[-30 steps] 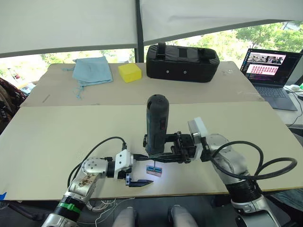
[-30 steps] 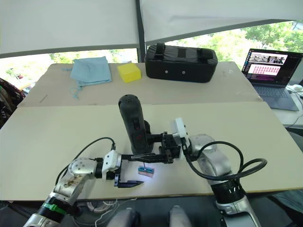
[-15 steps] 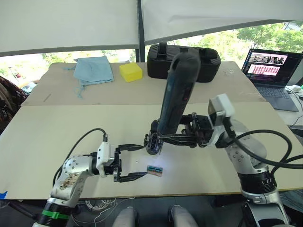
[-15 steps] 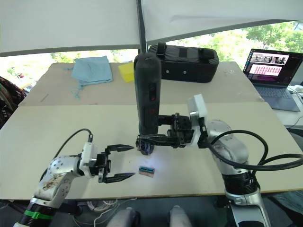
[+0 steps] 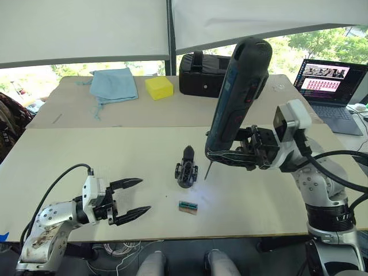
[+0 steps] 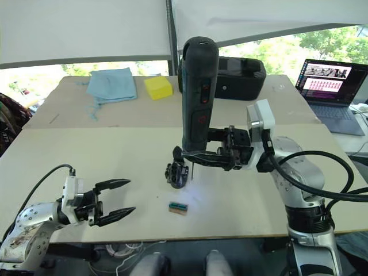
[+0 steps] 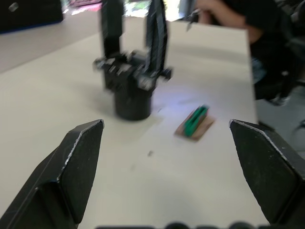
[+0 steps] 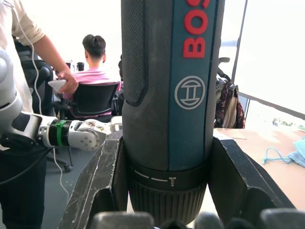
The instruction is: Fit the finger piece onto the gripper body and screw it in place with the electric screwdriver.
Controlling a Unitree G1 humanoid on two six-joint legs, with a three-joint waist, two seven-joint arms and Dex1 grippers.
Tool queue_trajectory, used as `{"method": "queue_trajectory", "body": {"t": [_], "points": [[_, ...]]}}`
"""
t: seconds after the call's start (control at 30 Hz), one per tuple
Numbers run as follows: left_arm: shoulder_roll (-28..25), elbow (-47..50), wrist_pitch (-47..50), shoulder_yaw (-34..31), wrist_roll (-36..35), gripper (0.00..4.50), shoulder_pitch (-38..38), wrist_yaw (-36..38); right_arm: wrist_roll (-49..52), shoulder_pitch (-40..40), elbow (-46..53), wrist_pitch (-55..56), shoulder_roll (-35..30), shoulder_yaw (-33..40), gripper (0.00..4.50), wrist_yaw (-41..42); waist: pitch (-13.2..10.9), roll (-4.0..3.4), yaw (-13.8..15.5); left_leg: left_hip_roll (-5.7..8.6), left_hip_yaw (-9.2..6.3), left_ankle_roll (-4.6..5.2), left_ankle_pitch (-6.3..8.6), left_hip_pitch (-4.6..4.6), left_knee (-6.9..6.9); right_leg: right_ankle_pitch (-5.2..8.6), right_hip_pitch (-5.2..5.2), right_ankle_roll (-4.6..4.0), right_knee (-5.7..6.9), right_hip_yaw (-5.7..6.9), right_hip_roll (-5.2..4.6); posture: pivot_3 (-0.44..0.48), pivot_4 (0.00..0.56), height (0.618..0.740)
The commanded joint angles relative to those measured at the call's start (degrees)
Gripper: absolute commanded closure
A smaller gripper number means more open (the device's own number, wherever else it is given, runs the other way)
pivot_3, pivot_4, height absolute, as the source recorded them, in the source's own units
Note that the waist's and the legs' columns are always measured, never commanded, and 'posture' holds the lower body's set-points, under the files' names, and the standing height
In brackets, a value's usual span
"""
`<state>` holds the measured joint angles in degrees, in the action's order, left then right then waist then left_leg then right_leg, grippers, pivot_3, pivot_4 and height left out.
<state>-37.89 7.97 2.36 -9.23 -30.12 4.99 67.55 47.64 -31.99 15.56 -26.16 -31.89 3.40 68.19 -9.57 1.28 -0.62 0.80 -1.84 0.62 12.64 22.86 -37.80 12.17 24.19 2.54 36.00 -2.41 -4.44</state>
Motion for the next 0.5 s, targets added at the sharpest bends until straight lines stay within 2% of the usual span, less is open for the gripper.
{"method": "queue_trajectory", "body": {"t": [0.03,0.33,0.5], "points": [[1.3,-1.0,-0.8,3.2,4.4,0.05,-3.2,-2.9,2.6,-1.7,2.5,0.1,-0.7,2.8,2.60,-0.1,0.0,0.01,0.1,0.00,0.05,0.00,0.00,0.01,0.00,0.00,0.00,0.00,0.00,0.00,0.00,0.000,0.150,0.740],[9.1,-12.9,0.7,13.6,13.7,0.05,-17.9,-8.1,2.9,-1.6,2.9,0.0,-2.0,3.0,2.60,-0.6,0.0,0.07,0.1,0.08,0.20,0.00,0.00,0.04,-0.02,-0.04,0.01,0.03,0.05,0.01,0.00,0.000,0.150,0.740],[12.0,-17.1,-0.3,16.8,16.0,0.05,-21.7,-8.3,3.0,-1.4,3.5,-0.1,-2.3,3.0,2.60,-1.0,-0.1,0.09,-0.3,0.11,0.15,0.00,0.00,0.07,-0.02,-0.04,0.06,0.03,0.06,-0.03,-0.01,0.000,0.150,0.740]]}}
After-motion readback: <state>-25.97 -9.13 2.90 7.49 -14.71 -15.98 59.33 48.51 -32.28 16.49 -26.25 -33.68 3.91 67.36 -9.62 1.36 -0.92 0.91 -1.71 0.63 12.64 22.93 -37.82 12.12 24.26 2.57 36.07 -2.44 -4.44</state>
